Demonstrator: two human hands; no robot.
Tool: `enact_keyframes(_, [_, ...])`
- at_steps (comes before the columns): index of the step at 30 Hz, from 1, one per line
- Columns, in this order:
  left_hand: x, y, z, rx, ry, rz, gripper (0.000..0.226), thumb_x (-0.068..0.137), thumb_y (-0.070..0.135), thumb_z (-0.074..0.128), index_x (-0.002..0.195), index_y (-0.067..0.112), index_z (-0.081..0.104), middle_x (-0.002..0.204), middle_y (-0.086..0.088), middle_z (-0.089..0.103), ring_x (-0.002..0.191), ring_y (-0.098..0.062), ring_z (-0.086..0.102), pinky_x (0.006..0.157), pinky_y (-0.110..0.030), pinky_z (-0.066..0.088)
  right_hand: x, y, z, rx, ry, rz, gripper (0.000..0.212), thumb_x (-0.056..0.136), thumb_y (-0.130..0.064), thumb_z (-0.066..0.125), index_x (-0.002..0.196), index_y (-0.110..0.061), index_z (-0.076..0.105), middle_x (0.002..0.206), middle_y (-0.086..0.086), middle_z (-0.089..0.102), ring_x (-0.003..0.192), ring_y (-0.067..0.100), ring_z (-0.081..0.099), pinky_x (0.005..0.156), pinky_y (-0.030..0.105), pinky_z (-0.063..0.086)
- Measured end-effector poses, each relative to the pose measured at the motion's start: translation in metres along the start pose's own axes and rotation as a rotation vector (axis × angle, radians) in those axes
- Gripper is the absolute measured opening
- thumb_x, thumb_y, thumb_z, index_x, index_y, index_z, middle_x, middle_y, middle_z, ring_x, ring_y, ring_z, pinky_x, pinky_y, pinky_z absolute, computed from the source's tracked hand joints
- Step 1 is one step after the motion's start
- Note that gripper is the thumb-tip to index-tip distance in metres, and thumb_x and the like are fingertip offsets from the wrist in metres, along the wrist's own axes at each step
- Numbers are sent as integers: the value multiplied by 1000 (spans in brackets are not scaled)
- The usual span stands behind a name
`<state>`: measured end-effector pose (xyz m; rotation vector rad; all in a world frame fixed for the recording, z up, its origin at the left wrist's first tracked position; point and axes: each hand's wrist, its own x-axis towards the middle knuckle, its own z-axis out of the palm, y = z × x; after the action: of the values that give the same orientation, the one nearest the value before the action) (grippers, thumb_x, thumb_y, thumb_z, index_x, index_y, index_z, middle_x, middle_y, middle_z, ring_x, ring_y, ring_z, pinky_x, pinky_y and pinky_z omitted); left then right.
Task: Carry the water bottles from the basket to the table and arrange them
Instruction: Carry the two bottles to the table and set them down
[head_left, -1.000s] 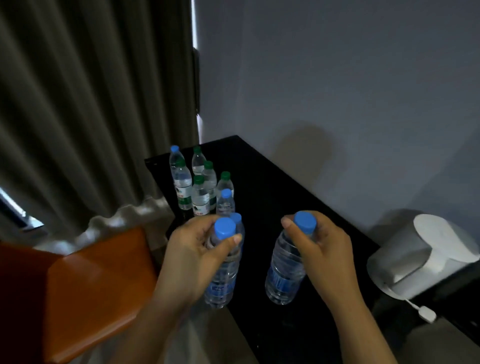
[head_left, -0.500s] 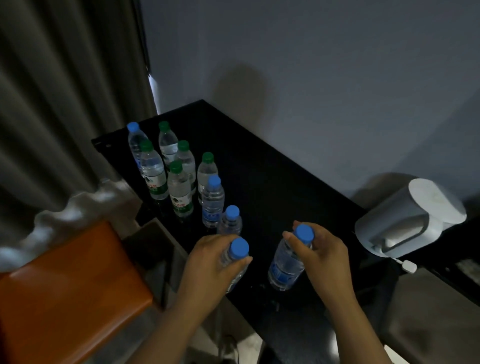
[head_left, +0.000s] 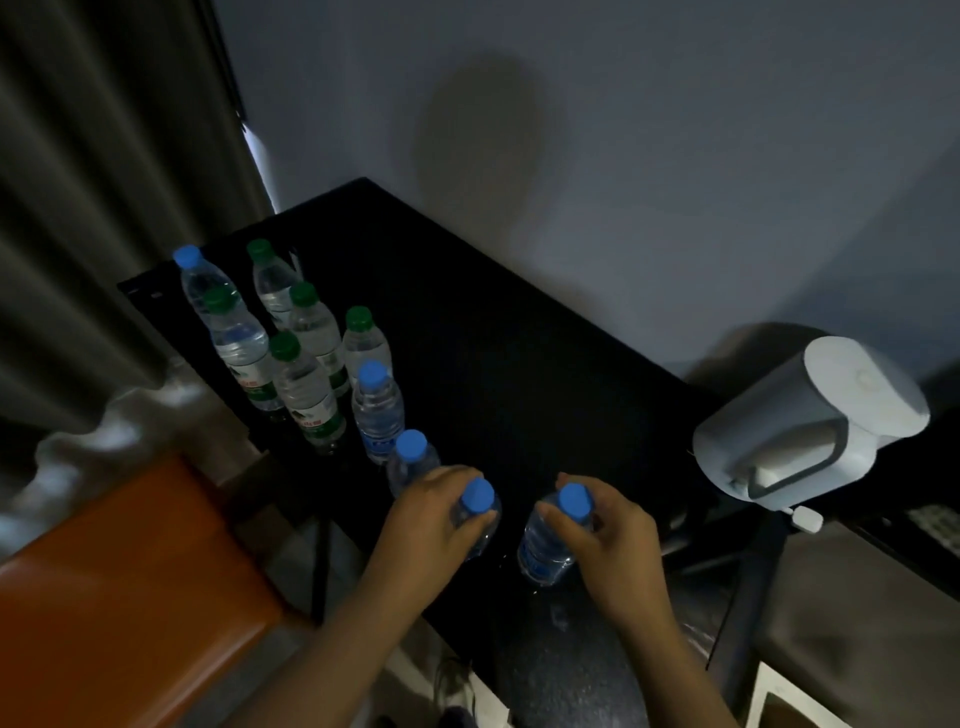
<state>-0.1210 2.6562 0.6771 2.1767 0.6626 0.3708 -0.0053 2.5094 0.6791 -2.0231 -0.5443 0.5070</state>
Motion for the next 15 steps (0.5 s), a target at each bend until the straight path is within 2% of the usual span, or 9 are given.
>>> enact_keyframes(2, [10,2,5,7,-3,15,28,83,15,69,110,13,65,104,14,52,98,2,49,79,4,32,3,3,0,-5,-3,4,26,79,-29,71,103,-32,60,93,-17,63,90,-7,62,75,17,52])
enact_keyframes(6, [26,0,15,16,-17,22,34,84,10,66,118,11,61,115,8,52,103,1,46,80,8,29,9,10,0,-33,-5,10,31,79,-28,73,108,-27,63,95,-21,63,91,-7,62,75,14,53])
enact_keyframes(11, [38,-4,19,12,-3,6,33,86,10,64,119,14,59,119,4,54,104,1,47,79,1,33,12,8,2,-54,-22,-26,28,79,-23,74,96,-37,58,87,-16,65,86,-12,60,68,7,48])
enact_keyframes(15, [44,-8,20,11,41,-36,31,87,8,62,118,14,57,118,1,55,103,-3,50,82,-7,34,14,8,7,-54,-50,-30,28,79,-21,74,93,-39,58,86,-18,65,88,-11,60,70,9,50])
